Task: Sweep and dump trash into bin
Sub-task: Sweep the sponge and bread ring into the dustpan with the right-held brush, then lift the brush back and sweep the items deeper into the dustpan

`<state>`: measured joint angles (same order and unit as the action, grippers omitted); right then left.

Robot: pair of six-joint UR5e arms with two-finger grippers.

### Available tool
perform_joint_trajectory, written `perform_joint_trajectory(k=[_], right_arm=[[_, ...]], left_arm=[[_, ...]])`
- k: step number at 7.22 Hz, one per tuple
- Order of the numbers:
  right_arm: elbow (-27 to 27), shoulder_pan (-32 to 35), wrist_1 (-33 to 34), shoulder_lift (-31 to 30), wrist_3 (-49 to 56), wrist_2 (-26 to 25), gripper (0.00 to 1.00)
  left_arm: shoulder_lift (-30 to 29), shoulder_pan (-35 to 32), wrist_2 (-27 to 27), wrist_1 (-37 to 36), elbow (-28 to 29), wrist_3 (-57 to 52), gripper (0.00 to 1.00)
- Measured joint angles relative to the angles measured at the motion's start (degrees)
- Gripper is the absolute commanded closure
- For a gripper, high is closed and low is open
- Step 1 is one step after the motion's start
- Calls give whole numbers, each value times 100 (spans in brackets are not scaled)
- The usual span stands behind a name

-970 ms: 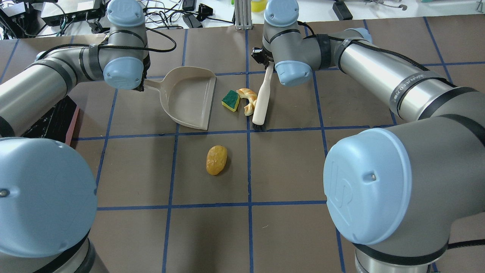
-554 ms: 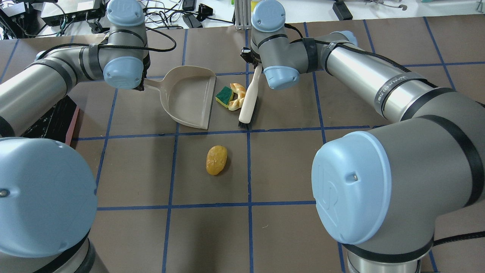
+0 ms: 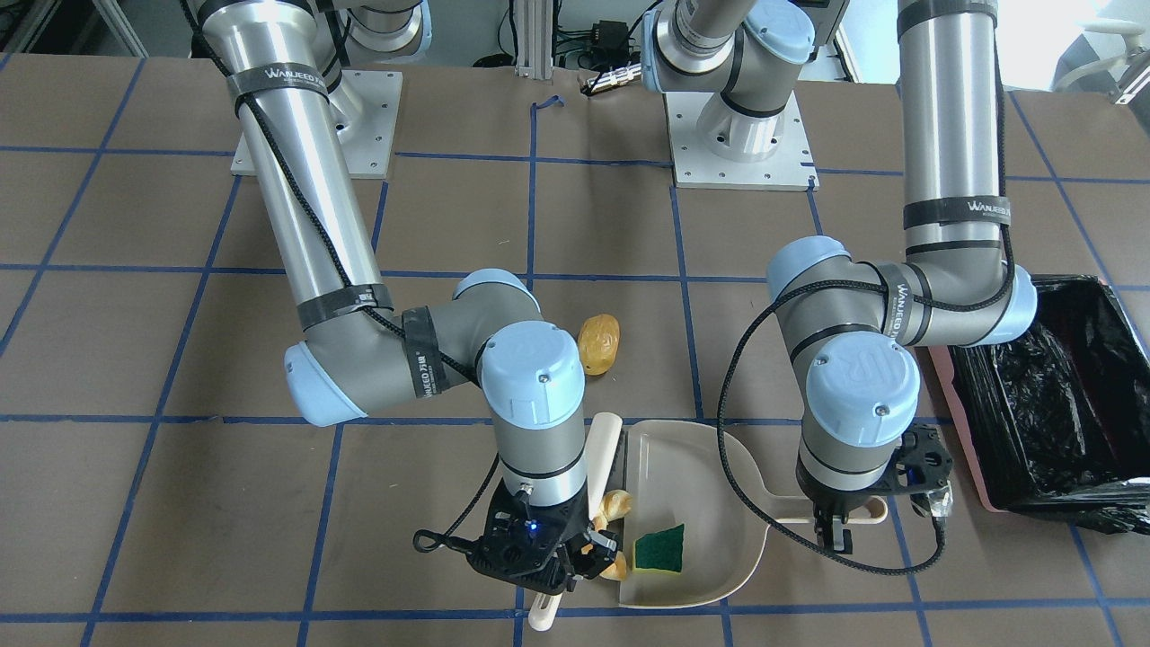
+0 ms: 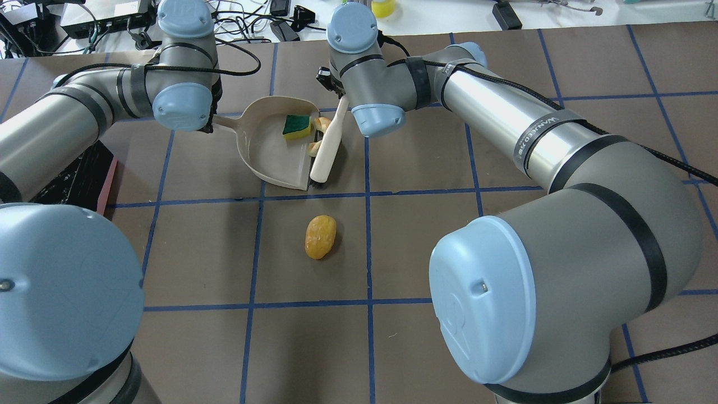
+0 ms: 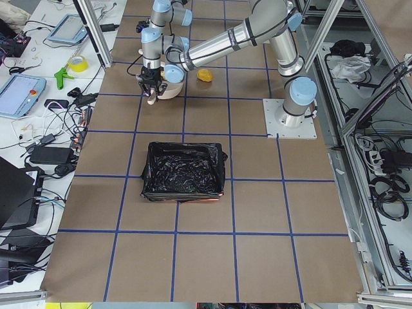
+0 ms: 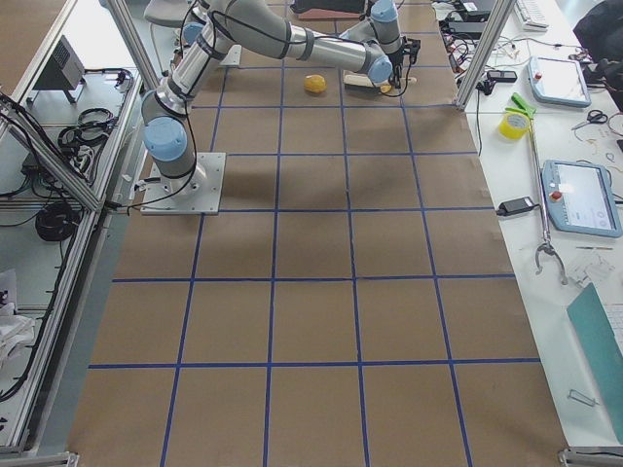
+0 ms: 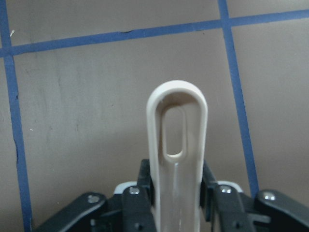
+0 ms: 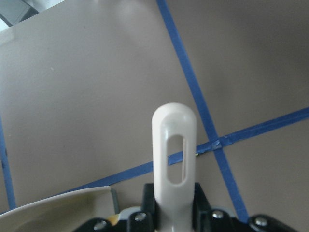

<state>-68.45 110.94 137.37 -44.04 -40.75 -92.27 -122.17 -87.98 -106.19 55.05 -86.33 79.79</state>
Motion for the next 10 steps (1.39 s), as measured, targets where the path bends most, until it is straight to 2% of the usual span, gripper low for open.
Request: perform_joint_trajectory(k=[3,5,8,10], right_arm=[[111,338,-6,45,-426,-2,100],[140,352,-162,-22,-342,12,100],[72,-146,-1328,-576,267,71,100],[-178,-511,-1974,-974,761,32,100]], left_arm=[[0,0,1,-3,2,-24,100],[2,0,-2,-3,2,-35,100],[11,0,2,-3,2,-36,100],[36,0,4,-3,-3,-55,100]])
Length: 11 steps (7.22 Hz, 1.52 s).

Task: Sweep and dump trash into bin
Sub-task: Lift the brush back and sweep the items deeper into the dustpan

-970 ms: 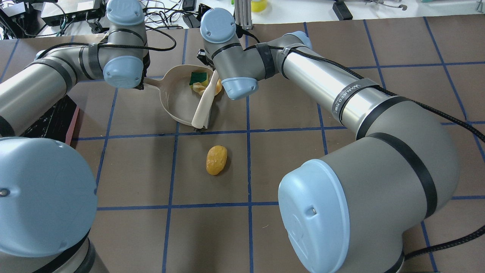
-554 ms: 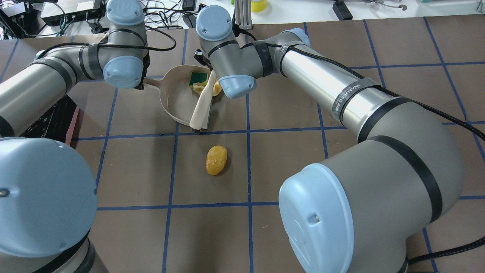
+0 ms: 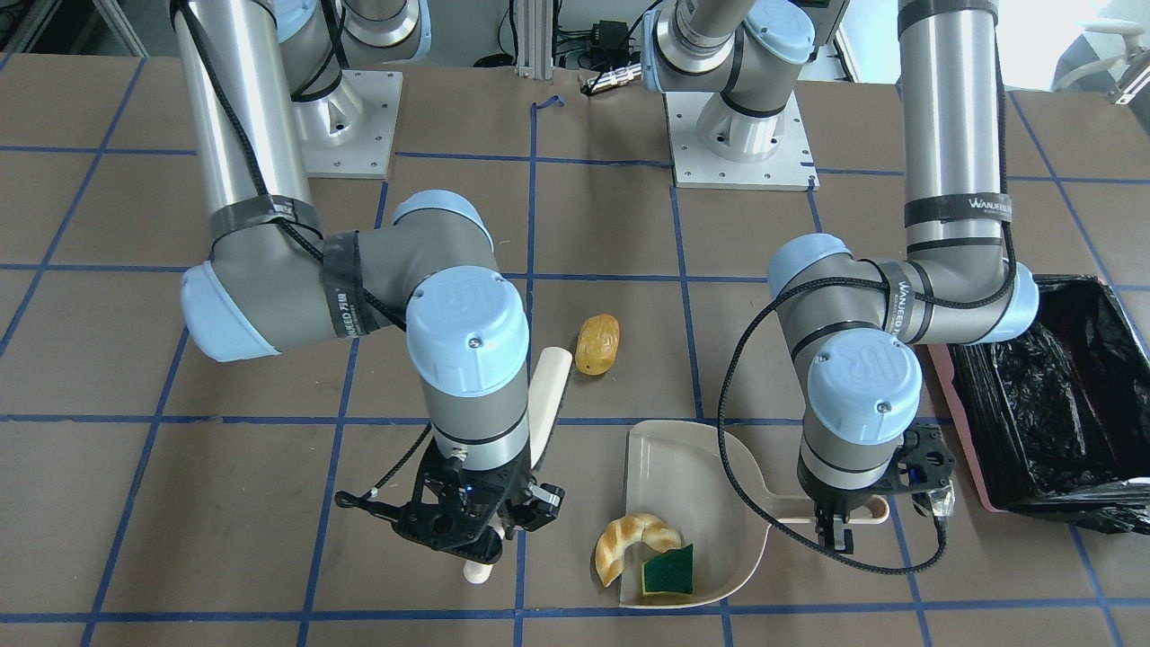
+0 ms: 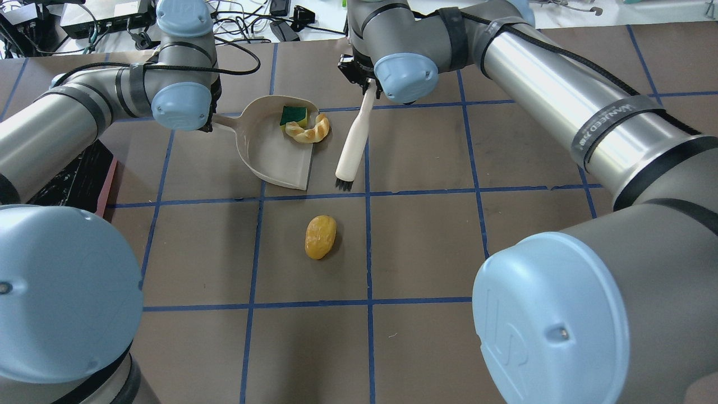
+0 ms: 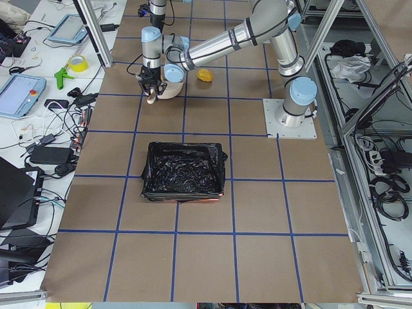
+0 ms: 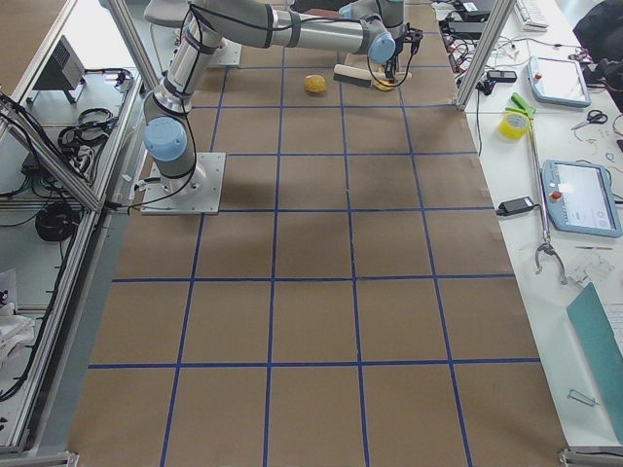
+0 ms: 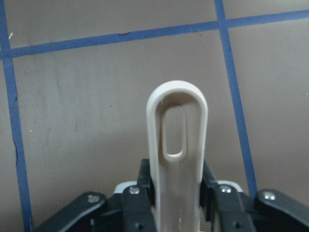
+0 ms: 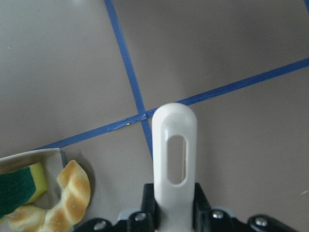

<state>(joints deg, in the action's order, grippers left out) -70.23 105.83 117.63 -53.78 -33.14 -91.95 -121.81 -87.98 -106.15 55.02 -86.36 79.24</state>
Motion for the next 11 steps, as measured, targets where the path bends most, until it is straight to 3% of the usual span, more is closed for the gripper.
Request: perform_joint_trajectory(k=[3,6,9,11], right_arm=[[-1268,-337,21,-914,452,-145,100],[-2187,-318,713,-1297,371,-422,100],[-2190,-294,1303,-1084,271,-323,100],[-1583,-277,1379,-600,422,-307,100]], left_arm=[[171,20,284,70,-146,-51,100],[309,74,469,162,-376,-128,100],[245,84,519,112,-328,-114,100],[155,87,538,92,-298,52,100]])
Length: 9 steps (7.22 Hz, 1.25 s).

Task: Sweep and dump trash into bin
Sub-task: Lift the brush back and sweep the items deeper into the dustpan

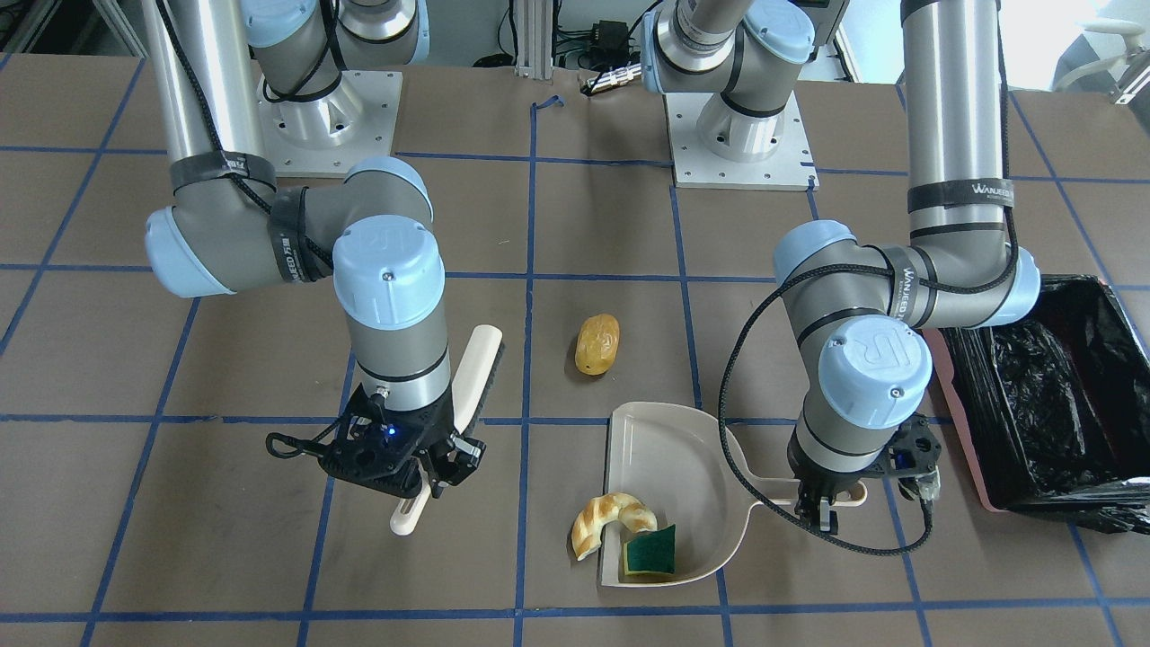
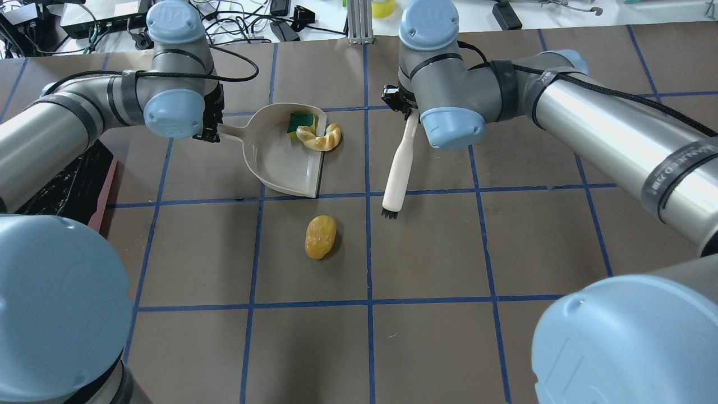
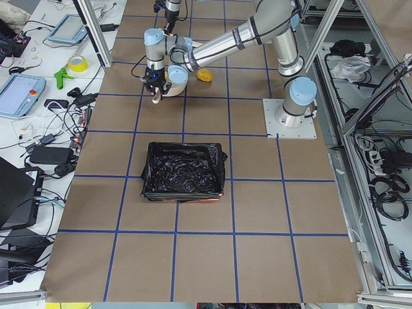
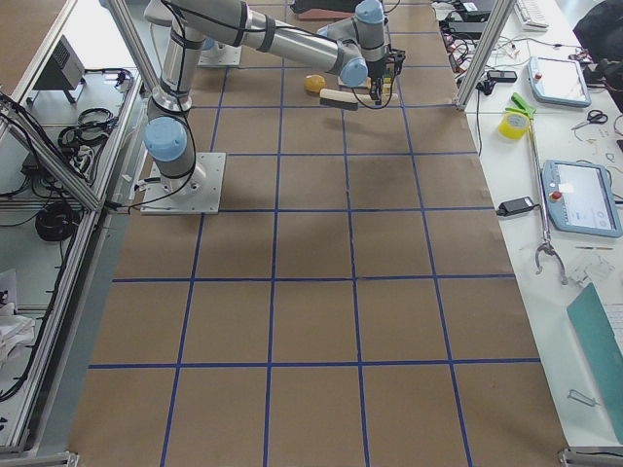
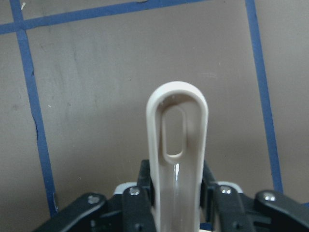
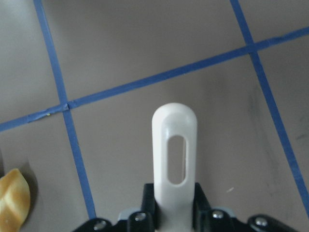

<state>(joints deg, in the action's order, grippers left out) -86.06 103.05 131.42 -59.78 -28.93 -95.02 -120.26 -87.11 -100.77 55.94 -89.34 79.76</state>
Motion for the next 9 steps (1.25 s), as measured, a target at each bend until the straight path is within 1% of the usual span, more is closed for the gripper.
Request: perform_joint_trajectory(k=[1,2,6,9], right_arm=[[367,30,-43,246,41,-1,100],[543,61,-63,366,56,-3,100],[625,106,-51,435,-112,1,100],[550,225,-75,428,-430,-72,100]], left_arm=[[-25,0,-10,-2,5,51,100],[-51,0,-36,-3,9,74,100],[-104,0,-91,-4,18,244,100],[-166,0,-92,-12,13,438,100]])
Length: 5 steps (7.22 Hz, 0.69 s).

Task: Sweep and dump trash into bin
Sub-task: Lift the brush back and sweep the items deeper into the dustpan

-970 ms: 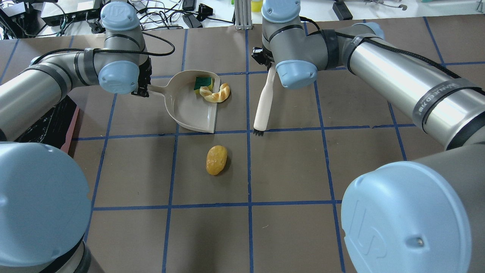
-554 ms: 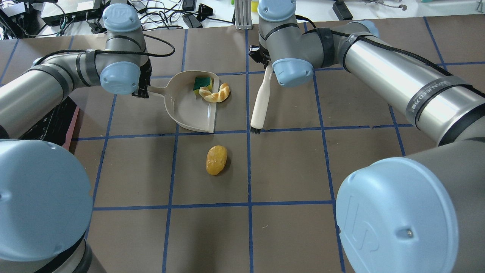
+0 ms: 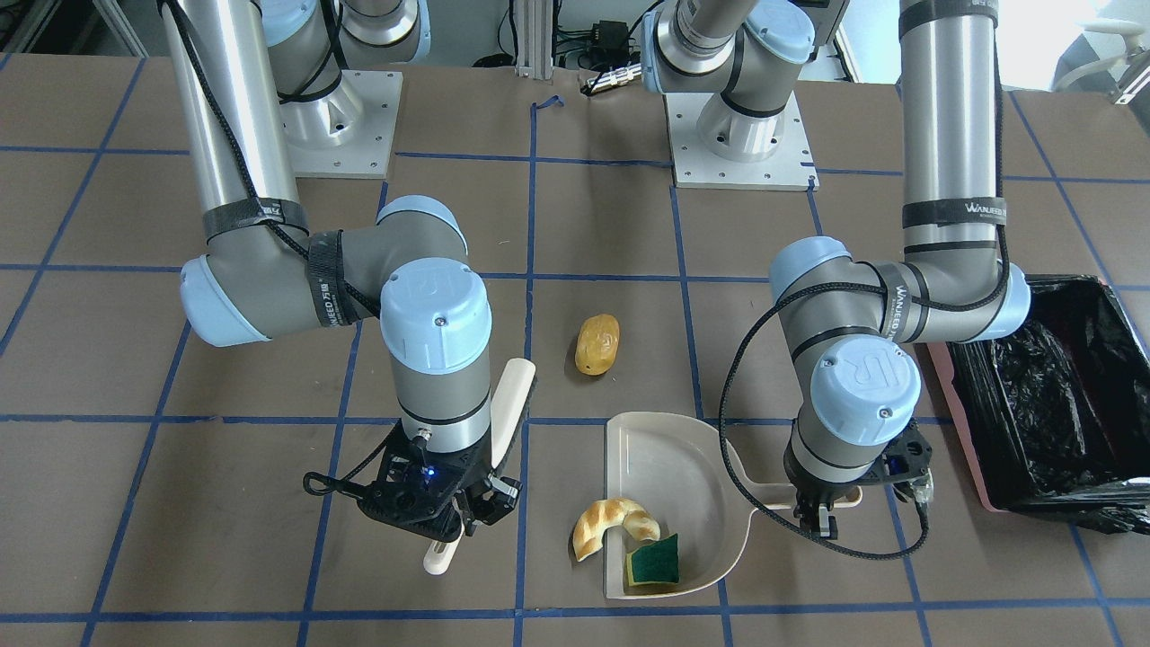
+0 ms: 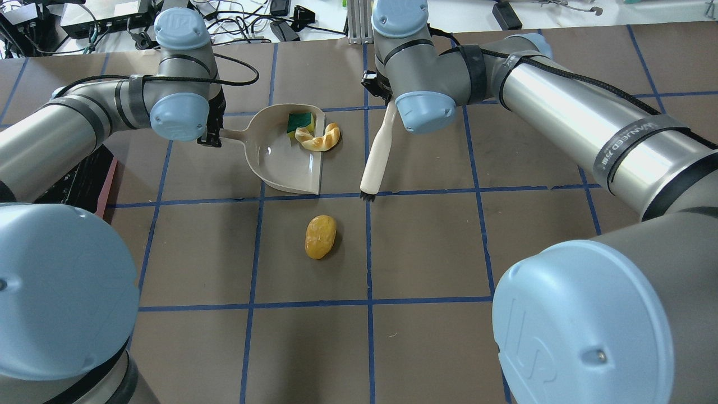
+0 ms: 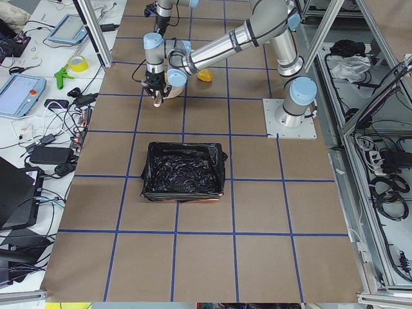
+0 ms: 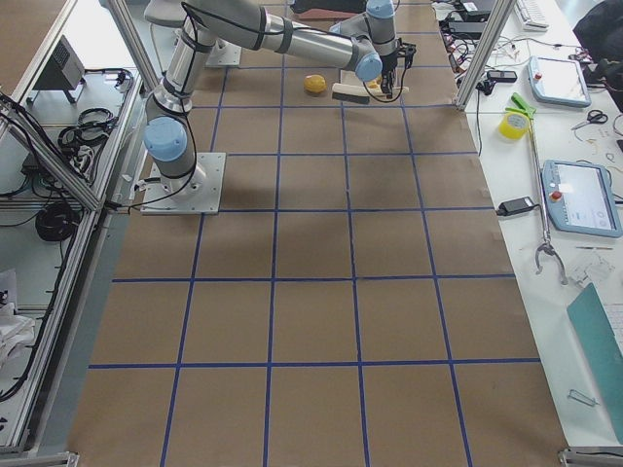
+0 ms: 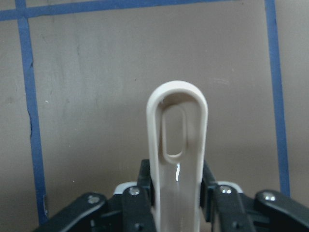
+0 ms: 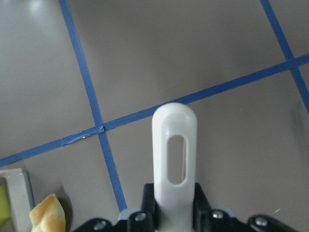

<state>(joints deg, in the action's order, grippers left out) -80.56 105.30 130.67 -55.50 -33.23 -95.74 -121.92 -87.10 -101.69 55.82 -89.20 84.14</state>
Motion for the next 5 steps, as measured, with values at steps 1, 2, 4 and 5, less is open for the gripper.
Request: perform_joint_trajectory(k=[1,2,4,5], right_arm=[[-75,11,43,-5,-26,-19,100],[-122,25,67,-12,-46,-35,100],[-126,38,82,-15,-149,-15,100],[-84,44,101,2,-260,30,100]], left_arm=[[-18,0,0,-3,0,84,100],[-32,0,0,-15,0,136,100],[-50,0,0,-40,-1,168,100],[-53,0,4,-41,1,175,100]])
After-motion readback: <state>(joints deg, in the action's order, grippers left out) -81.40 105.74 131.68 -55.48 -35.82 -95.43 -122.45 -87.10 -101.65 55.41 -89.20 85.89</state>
